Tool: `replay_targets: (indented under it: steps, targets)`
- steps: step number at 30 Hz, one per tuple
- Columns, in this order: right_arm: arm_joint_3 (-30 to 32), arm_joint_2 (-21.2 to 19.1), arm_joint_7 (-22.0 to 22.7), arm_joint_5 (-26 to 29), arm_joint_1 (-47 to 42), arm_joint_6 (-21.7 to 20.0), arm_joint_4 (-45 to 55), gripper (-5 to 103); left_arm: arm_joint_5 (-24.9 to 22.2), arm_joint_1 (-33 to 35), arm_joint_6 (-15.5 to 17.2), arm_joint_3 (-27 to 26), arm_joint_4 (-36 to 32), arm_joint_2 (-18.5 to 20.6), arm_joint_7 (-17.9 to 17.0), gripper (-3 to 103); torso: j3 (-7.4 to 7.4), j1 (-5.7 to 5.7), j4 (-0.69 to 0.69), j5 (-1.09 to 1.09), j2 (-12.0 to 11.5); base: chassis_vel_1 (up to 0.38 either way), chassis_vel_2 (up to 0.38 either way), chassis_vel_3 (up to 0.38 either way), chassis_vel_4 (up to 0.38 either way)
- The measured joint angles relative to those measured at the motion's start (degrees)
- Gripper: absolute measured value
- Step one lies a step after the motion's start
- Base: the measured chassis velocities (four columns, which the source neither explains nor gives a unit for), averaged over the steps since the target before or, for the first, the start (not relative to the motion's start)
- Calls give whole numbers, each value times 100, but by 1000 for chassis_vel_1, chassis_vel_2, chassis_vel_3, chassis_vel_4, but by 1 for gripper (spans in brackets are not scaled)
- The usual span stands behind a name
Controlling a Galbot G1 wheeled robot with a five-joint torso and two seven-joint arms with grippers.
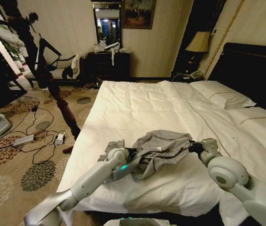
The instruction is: Pick up the clothes from the bed and hang them on the clothes hanger.
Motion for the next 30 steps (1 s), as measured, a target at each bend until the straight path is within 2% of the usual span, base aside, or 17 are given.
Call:
replay_targets:
  steps: [1,2,4,6,9,10,12,15,16,17,20,23,25,27,30]
  targets:
    - [-5,5,0,-3,-1,0,-2,0,13,10,-11,-6,-15,15,-2,63,0,0,0,0,0,0,0,0,0]
    - [-5,5,0,-3,-1,0,-2,0,13,10,-11,-6,-15,15,-2,63,0,0,0,0,0,0,0,0,0]
    - [-23,13,0,-10,-1,0,-9,0,34,23,-32,-25,-47,36,-5,52,0,0,0,0,0,0,0,0,0]
    - [-28,18,0,-16,-1,0,-10,0,46,28,-42,-33,-60,45,-10,52,0,0,0,0,0,0,0,0,0]
    - [-37,45,0,-28,-12,1,-12,0,147,32,-51,-43,-120,97,-29,35,0,0,0,-1,0,0,0,0,0]
    - [-37,45,0,-28,-12,1,-12,0,147,32,-51,-43,-120,97,-29,35,0,0,0,-1,0,0,0,0,0]
    - [-57,82,0,-33,-4,16,-39,0,299,32,-51,-34,-201,165,-48,24,0,0,0,-1,0,0,0,0,0]
    - [-92,115,-11,-48,33,44,-68,0,332,29,-57,-42,-273,202,-87,19,0,0,0,-1,0,0,0,0,0]
    - [-135,147,-48,-67,83,86,-94,0,367,15,-76,-67,-352,242,-136,9,0,0,-1,-1,0,0,0,0,0]
    - [-186,179,-118,-98,142,146,-126,0,413,-14,-97,-93,-439,286,-184,4,0,0,-1,-1,0,0,0,0,0]
    - [-257,224,-229,-120,248,239,-178,0,470,-73,-133,-142,-572,368,-246,2,-1,0,-1,-1,0,0,0,0,0]
    - [-387,305,-317,-60,552,320,-215,0,448,-293,-166,-225,-796,485,-367,0,0,0,4,-1,0,0,0,0,0]
    - [-342,324,-361,-5,671,392,-190,0,360,-599,-172,-226,-844,501,-431,0,0,0,3,-1,0,0,0,0,0]
    - [-215,211,-591,14,958,618,-236,0,127,-1262,-165,-276,-999,594,-585,0,-1,0,-6,-1,0,0,0,0,0]
    - [-201,96,-762,6,1226,773,-335,0,6,-1640,-146,-342,-1125,701,-673,0,-1,0,-4,1,0,0,0,0,0]
